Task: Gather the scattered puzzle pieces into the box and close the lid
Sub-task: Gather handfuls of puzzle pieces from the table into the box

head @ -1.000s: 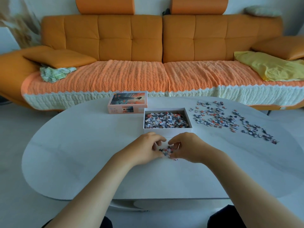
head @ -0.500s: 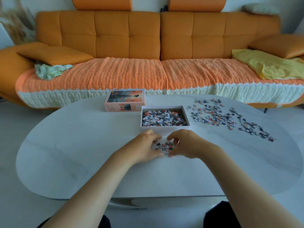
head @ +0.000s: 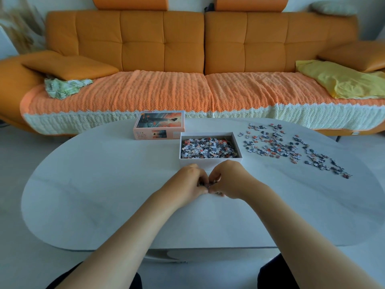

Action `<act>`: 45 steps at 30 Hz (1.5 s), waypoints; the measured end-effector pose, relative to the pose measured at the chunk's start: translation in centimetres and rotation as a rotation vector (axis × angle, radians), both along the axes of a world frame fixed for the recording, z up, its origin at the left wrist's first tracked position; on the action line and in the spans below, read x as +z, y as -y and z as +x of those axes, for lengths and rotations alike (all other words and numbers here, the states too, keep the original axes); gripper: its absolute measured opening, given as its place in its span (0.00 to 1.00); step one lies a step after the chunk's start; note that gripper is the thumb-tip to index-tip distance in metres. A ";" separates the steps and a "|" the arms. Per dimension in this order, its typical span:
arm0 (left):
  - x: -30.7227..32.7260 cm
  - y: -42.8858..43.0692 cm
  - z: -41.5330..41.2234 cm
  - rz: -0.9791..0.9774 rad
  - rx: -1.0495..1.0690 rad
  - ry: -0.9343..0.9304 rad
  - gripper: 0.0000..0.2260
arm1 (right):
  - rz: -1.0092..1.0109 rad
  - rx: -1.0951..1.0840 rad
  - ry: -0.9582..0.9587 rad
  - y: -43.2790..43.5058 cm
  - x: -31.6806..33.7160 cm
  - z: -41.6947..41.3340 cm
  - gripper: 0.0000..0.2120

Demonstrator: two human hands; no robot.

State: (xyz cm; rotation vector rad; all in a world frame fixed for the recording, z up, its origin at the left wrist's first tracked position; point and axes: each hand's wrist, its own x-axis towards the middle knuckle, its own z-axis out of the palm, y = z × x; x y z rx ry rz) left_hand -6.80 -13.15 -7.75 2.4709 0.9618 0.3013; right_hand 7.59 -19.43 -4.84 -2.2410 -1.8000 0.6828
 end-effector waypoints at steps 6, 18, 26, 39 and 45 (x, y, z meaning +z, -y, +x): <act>0.1 0.0 -0.1 -0.029 -0.017 0.028 0.07 | 0.001 0.002 -0.041 0.0 0.2 -0.1 0.04; 0.0 -1.7 -1.2 -0.042 -0.027 0.109 0.07 | 0.534 -0.052 0.039 -0.9 1.4 2.3 0.06; -0.5 -2.1 -1.0 -0.030 -0.071 -0.046 0.13 | 0.679 0.028 0.118 -1.9 0.9 3.8 0.07; -0.1 -1.4 -0.7 -0.067 -0.053 0.010 0.06 | 0.108 0.062 0.418 -1.3 -2.1 1.9 0.10; -0.2 -1.2 -0.6 -0.098 -0.053 -0.021 0.16 | 0.090 0.016 0.351 -0.7 -1.3 2.2 0.06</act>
